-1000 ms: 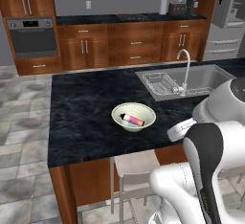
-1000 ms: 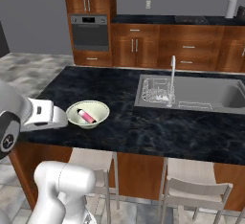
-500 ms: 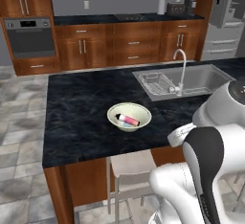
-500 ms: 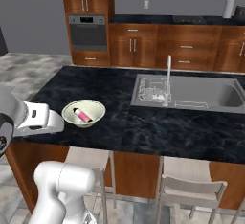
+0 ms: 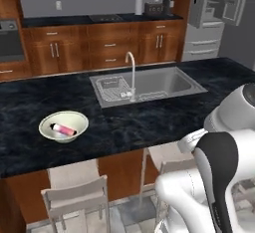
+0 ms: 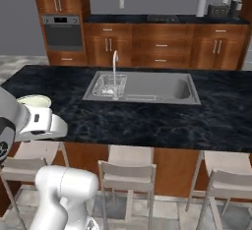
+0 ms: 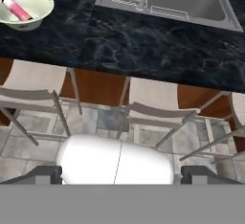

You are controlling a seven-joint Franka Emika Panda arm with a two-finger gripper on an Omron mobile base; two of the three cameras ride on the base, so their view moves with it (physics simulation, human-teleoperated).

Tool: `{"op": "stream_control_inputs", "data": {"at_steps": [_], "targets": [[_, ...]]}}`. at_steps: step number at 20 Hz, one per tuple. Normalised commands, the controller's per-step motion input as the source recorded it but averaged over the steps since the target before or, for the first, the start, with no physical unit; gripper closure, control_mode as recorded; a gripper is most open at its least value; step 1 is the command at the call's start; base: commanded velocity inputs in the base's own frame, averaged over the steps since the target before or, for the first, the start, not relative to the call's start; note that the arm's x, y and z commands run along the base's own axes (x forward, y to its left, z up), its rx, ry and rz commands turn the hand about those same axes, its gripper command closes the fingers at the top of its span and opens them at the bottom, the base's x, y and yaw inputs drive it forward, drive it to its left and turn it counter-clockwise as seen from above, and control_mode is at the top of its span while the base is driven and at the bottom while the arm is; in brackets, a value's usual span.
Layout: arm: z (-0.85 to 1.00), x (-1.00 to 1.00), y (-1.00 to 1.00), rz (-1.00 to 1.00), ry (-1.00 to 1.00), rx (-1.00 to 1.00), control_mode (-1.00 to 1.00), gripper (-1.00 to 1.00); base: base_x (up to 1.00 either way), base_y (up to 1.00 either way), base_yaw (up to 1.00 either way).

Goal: Open the fridge, grab two sodas, and place both sodas inside the bowl with ice on the dining counter.

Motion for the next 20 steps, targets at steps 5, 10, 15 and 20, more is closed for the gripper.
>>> {"op": "stream_control_inputs", "data": {"at_steps": [5, 10, 15, 20], "targets": [[0.00, 0.00, 0.00, 0.00, 0.00, 0.00, 1.00, -1.00, -0.20, -1.00, -0.13], [0.00, 0.00, 0.00, 0.00, 0.00, 0.00, 1.00, -1.00, -0.16, -1.00, -0.14], [0.00, 0.00, 0.00, 0.00, 0.00, 0.00, 1.00, -1.00, -0.04, -1.00, -0.12], [0.00, 0.00, 0.00, 0.00, 0.00, 0.00, 1.00, -1.00, -0.01, -1.00, -0.10]]}}
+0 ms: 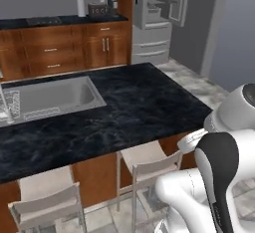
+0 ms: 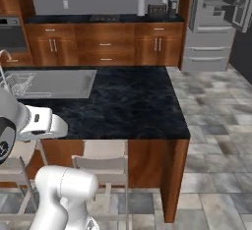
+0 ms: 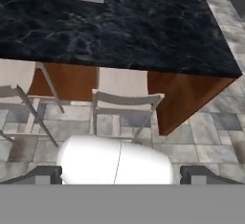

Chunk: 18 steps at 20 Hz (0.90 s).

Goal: Open the fridge, grab two sodas, and place both sodas inside the bowl with ice on the dining counter.

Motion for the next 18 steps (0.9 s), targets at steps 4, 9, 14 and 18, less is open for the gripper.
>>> {"op": "stream_control_inputs", "data": {"at_steps": [4, 9, 14, 18], "targets": [[0.00, 0.00, 0.00, 0.00, 0.00, 0.00, 1.00, -1.00, 0.00, -1.00, -0.08], [0.00, 0.00, 0.00, 0.00, 0.00, 0.00, 1.00, -1.00, 0.00, -1.00, -0.06], [0.00, 0.00, 0.00, 0.00, 0.00, 0.00, 1.00, -1.00, 0.05, -1.00, -0.13], [0.00, 0.00, 0.00, 0.00, 0.00, 0.00, 1.00, -1.00, 0.28, -1.00, -0.11]]}}
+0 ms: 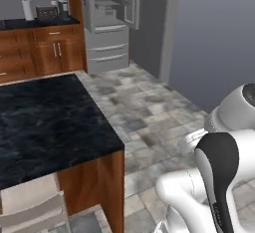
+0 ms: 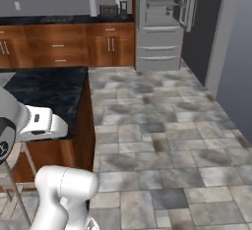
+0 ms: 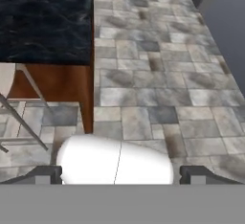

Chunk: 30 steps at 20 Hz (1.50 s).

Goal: Open the fridge, grab two sodas, and place both sodas inside the bowl with ice on the dining counter.

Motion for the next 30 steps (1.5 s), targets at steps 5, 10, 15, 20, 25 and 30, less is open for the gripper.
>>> {"op": "stream_control_inputs", "data": {"at_steps": [5, 10, 15, 20, 25, 30], "targets": [[0.00, 0.00, 0.00, 0.00, 0.00, 0.00, 1.00, -1.00, 0.59, -1.00, -0.05], [0.00, 0.00, 0.00, 0.00, 0.00, 0.00, 1.00, -1.00, 0.97, -0.92, 0.00], [0.00, 0.00, 0.00, 0.00, 0.00, 0.00, 1.00, -1.00, 1.00, -0.68, 0.06], [0.00, 0.00, 0.00, 0.00, 0.00, 0.00, 1.00, -1.00, 1.00, -0.51, 0.10], [0.00, 0.00, 0.00, 0.00, 0.00, 0.00, 1.00, -1.00, 1.00, -0.05, 0.16], [0.00, 0.00, 0.00, 0.00, 0.00, 0.00, 1.00, -1.00, 1.00, 0.00, 0.21]]}}
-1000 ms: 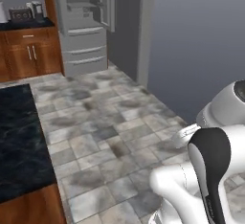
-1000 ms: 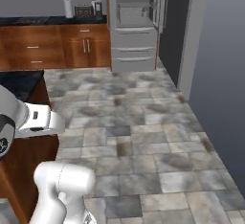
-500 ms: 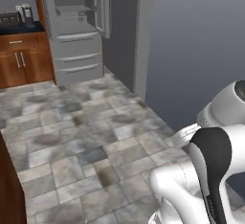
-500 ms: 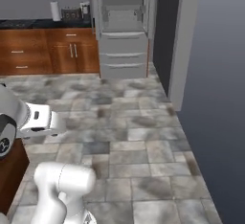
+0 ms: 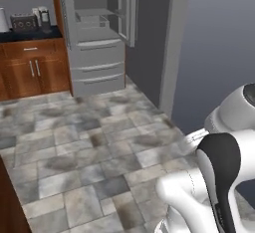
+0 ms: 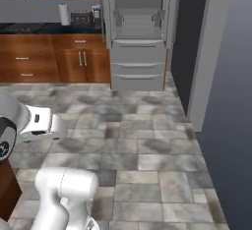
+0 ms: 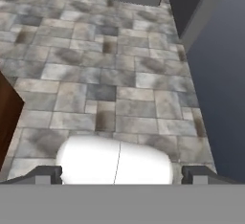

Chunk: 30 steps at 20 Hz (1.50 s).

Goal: Open the fridge, grab two sodas, and place both sodas inside the bowl with ice on the dining counter.

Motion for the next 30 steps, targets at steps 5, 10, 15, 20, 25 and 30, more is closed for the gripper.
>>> {"op": "stream_control_inputs", "data": {"at_steps": [5, 10, 15, 20, 25, 30], "targets": [[0.00, 0.00, 0.00, 0.00, 0.00, 0.00, 1.00, -1.00, 1.00, -0.14, 0.22], [0.00, 0.00, 0.00, 0.00, 0.00, 0.00, 1.00, -1.00, 1.00, -0.55, 0.17], [0.00, 0.00, 0.00, 0.00, 0.00, 0.00, 1.00, -1.00, 1.00, -0.53, 0.16], [0.00, 0.00, 0.00, 0.00, 0.00, 0.00, 1.00, -1.00, 1.00, -0.48, 0.16], [0.00, 0.00, 0.00, 0.00, 0.00, 0.00, 1.00, -1.00, 1.00, -0.50, 0.16], [0.00, 0.00, 0.00, 0.00, 0.00, 0.00, 1.00, -1.00, 1.00, -0.43, 0.11]]}}
